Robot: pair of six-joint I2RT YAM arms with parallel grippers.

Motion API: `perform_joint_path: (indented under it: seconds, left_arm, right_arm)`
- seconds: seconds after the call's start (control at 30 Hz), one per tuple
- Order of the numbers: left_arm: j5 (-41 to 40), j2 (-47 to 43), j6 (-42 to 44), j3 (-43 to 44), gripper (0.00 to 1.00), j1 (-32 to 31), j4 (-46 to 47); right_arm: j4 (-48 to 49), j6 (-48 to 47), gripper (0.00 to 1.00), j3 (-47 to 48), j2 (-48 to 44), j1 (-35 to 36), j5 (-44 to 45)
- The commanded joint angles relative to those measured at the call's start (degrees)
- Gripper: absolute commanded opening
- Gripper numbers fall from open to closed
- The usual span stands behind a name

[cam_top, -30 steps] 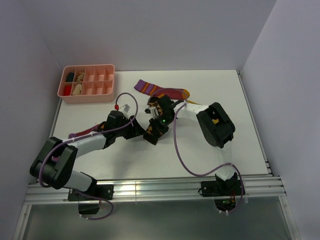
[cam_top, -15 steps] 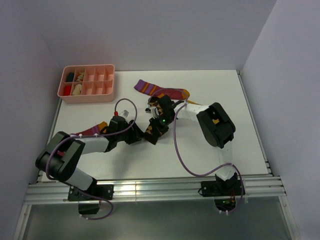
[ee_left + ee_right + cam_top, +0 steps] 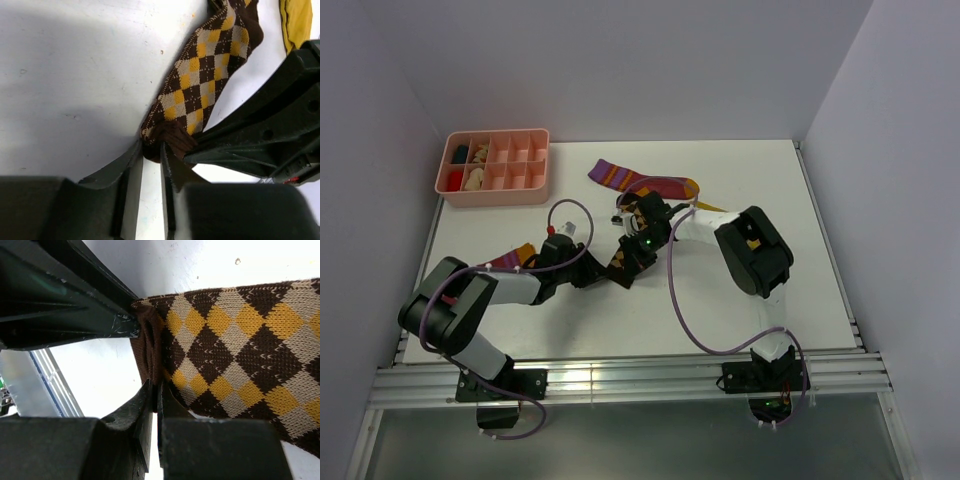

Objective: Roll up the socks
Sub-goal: Roll the sock at the center of the board.

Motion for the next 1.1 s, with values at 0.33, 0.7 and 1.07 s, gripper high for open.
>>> perform_joint_path:
  seconds: [0.33, 0.7, 1.07]
  left_arm:
    - [-4.69, 2.07, -1.51, 3.49, 0.01, -0.19, -4.73]
    - [-8.29, 0.31, 5.09, 13.95, 0.01, -0.19, -21.79]
    - [-5.40, 3.56, 9.57, 20.29, 0.01, -0.19, -28.65]
  right_arm:
    - [8.79, 2.15, 0.19, -6.20, -3.66, 2.46, 9.56]
    - [22.67, 6.46, 0.48, -19.90, -21.94, 6.67, 31.32]
    - [36.31, -0.04, 0.49, -29.32, -30.39, 20.81, 53.75]
